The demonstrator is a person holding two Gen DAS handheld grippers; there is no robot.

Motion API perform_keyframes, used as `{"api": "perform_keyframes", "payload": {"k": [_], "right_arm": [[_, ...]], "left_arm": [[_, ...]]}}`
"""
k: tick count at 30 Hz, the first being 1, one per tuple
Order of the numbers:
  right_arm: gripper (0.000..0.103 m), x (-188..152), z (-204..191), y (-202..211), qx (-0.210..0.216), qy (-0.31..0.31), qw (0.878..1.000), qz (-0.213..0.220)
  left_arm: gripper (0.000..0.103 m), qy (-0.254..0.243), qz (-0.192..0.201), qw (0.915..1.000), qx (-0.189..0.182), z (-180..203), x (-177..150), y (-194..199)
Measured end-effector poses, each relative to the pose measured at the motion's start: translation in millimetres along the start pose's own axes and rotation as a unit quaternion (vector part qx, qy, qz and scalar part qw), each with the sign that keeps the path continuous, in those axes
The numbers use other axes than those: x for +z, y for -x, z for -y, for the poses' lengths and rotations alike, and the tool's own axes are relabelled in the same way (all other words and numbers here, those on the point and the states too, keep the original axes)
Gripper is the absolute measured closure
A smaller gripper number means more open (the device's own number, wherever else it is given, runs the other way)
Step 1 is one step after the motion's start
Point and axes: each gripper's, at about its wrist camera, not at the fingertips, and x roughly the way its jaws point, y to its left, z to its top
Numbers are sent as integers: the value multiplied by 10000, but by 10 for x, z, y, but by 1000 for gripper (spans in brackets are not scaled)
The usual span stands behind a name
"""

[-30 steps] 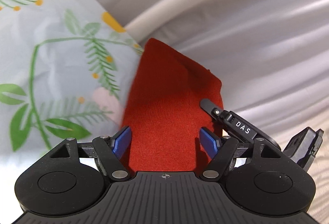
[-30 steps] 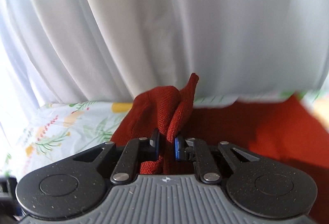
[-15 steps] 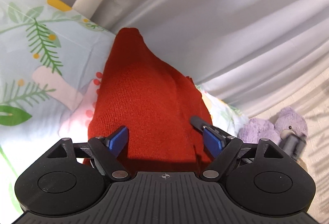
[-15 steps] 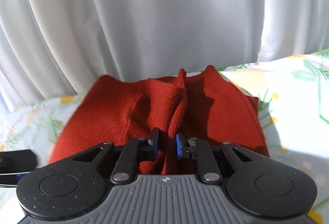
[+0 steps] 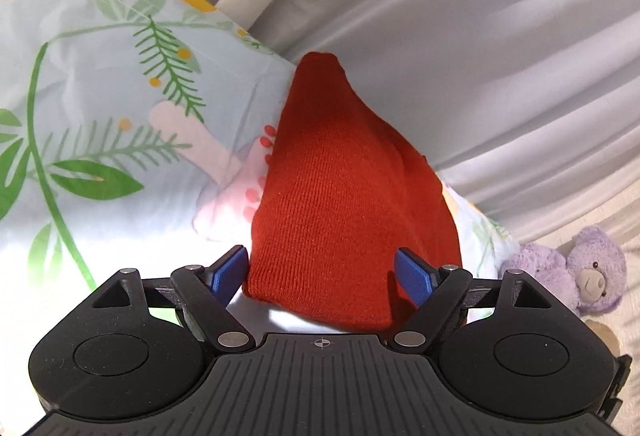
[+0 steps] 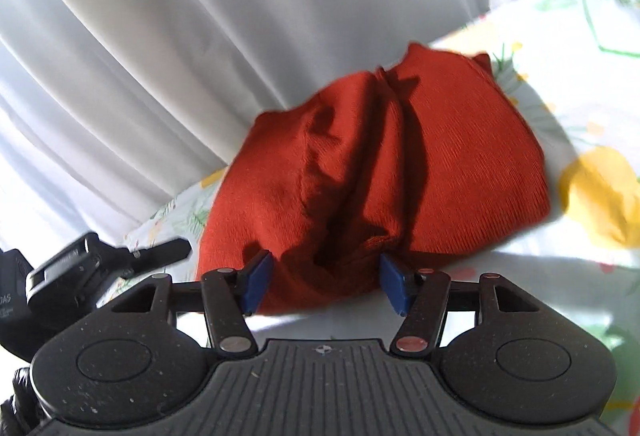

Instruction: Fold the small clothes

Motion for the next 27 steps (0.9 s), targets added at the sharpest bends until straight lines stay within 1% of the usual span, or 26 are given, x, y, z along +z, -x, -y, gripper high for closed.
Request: {"api": "perform_keyframes", "payload": {"k": [1,2,3,5,6,7,9,10,11,12,13,15,16,17,21,23,24,25,26,27], "right_arm": [[69,2,-6,-25,-48,-23,10000,-9],[83,9,-11,-51,-87,-52,9999,-38],[85,15,-8,-49,-65,-93,9999,11],[87,34,17,24,165,-192,9994,236],[87,52,31,59,158,-176,9992,317],[87,71,38,55,-5,-68,9996,286],[89,86,55,-29,-531,231,9983,49],[89,98,82,-58,-762,285,9967,-52],[88,123,129,-48,-840,241,9961,-84],[88,163,205,-9,-693,29,9976,-18],[85,211,292,28,-523,-258,9983,89],[54,338,416,51,-276,-707,9969,186],[48,400,454,24,-99,-793,9966,219],[44,465,490,-43,79,-853,9962,181],[44,670,547,-460,495,-1245,9907,-242],[44,743,453,-583,546,-1123,9919,-251],[48,774,378,-646,532,-972,9933,-318],[53,793,302,-705,423,-817,9951,-371],[72,809,217,-761,259,-588,9970,-425],[88,819,118,-799,7,-264,9987,-439]], "left_arm": [[18,2,-14,10000,-29,6,-2,13],[18,1,-19,10000,-64,15,2,24],[18,-32,-8,9999,-112,32,6,46],[18,-156,6,9997,-172,61,6,77],[18,-202,-12,9996,-183,64,4,77],[18,-229,-43,9996,-177,66,-5,71],[18,-316,-82,9994,-73,64,-33,76],[18,-411,-102,9991,-17,67,-47,84],[18,-513,-140,9986,23,65,-64,93],[17,-602,-165,9980,66,58,-83,106],[17,-681,-176,9975,116,49,-103,117],[17,-779,-181,9965,230,29,-130,119],[17,-774,-177,9965,269,17,-133,118],[17,-710,-173,9969,297,-2,-127,108],[16,-397,-113,9991,129,-31,-66,65],[15,-352,-39,9993,116,-5,-32,17],[15,-336,-16,9993,150,10,-14,-9],[15,-333,-6,9993,148,32,-2,-32],[15,-328,-23,9994,121,52,11,-56],[15,-318,-51,9994,95,75,20,-69]]}}
